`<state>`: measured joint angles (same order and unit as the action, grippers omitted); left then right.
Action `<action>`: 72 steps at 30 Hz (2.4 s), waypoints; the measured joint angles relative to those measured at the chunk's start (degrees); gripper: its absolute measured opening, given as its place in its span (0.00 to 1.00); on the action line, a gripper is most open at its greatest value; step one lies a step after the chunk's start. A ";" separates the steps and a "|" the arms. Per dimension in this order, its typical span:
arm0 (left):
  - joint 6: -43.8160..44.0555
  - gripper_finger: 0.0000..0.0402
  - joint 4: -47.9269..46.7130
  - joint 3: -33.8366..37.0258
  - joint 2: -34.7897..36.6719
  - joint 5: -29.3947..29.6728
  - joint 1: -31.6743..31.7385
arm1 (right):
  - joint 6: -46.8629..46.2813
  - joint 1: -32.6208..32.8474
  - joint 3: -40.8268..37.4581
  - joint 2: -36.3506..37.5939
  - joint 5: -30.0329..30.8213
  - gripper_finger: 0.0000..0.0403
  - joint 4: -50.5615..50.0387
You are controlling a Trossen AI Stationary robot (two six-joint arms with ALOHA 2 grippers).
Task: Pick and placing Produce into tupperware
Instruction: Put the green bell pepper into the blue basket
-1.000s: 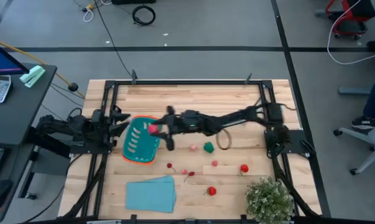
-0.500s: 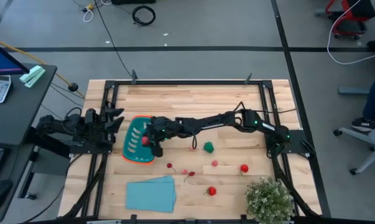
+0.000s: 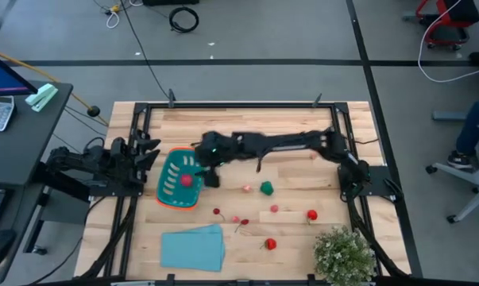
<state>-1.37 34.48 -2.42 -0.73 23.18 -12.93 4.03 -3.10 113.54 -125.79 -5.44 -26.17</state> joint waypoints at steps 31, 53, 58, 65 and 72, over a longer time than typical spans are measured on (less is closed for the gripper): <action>2.21 0.43 -52.64 -55.41 -69.48 -3.92 4.72 | -49.66 14.28 -66.18 72.00 38.13 0.68 -16.93; -24.41 0.61 -24.66 -55.41 -100.54 -24.37 9.19 | -55.08 17.86 -73.61 64.82 39.91 0.67 -1.18; -26.16 0.67 -21.28 -55.36 -101.90 -24.48 8.81 | -59.45 18.06 -73.57 63.34 38.45 0.67 -1.14; -20.88 0.68 -19.90 -55.36 -102.49 -24.47 9.54 | -62.83 19.55 -73.57 56.91 29.12 0.67 -0.31; -17.35 0.66 -18.68 -55.39 -102.75 -24.33 10.23 | -64.25 20.21 -73.57 47.55 25.91 0.62 1.13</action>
<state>-18.72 15.79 -57.80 -103.48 -1.15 -2.70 -60.22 17.10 39.97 -78.25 20.47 -25.03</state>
